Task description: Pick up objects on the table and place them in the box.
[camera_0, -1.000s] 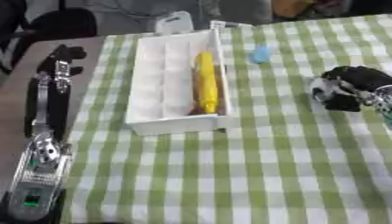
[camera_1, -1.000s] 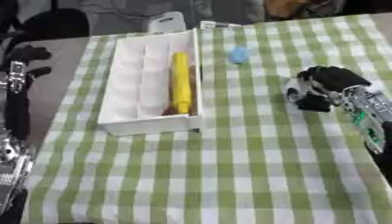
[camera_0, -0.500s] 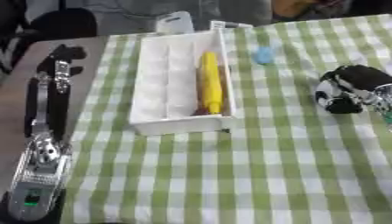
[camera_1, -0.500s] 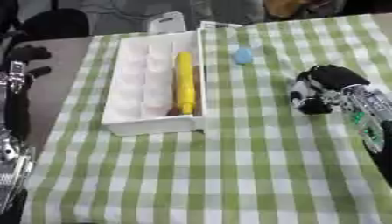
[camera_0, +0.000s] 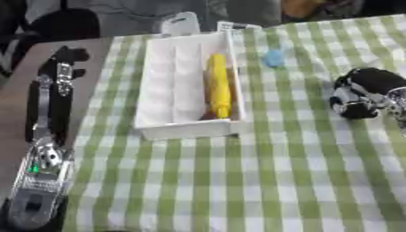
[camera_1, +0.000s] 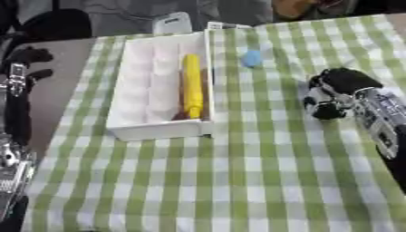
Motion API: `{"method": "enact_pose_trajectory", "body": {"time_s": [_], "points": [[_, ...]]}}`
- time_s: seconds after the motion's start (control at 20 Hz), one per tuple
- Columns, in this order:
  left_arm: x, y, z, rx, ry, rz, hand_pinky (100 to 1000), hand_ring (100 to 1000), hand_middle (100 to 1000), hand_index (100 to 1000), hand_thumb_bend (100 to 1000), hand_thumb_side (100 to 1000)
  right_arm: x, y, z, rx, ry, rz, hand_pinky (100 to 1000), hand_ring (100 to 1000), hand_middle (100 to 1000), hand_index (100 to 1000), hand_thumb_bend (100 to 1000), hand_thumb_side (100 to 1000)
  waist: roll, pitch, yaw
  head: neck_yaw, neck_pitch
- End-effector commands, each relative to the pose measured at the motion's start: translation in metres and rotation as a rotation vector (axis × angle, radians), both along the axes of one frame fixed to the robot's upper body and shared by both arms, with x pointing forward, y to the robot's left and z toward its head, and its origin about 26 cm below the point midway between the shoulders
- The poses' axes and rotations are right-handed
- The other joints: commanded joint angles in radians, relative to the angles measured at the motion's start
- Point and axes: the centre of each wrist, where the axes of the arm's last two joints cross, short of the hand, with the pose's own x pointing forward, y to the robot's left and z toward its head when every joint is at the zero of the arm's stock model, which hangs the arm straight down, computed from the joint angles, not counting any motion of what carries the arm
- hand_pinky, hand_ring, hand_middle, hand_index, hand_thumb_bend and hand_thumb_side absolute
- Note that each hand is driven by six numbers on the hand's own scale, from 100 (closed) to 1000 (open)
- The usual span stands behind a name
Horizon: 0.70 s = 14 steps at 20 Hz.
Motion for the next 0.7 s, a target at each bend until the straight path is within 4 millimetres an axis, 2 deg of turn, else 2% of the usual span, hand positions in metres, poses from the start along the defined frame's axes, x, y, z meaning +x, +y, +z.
{"method": "enact_pose_trajectory", "body": {"time_s": [0.05, 0.7], "points": [[0.000, 0.003, 0.007, 0.005, -0.025, 0.004, 776, 1000, 668, 771, 147, 985, -0.003, 0.004, 0.020, -0.005, -0.081, 0.033, 604, 524, 452, 733, 180, 329, -0.013, -0.023, -0.002, 0.001, 0.000], [0.000, 0.003, 0.006, 0.006, -0.023, 0.005, 776, 1000, 670, 771, 148, 984, -0.031, 0.048, 0.074, -0.052, -0.308, 0.196, 604, 523, 448, 732, 218, 270, -0.016, -0.029, -0.006, -0.009, 0.001]]}}
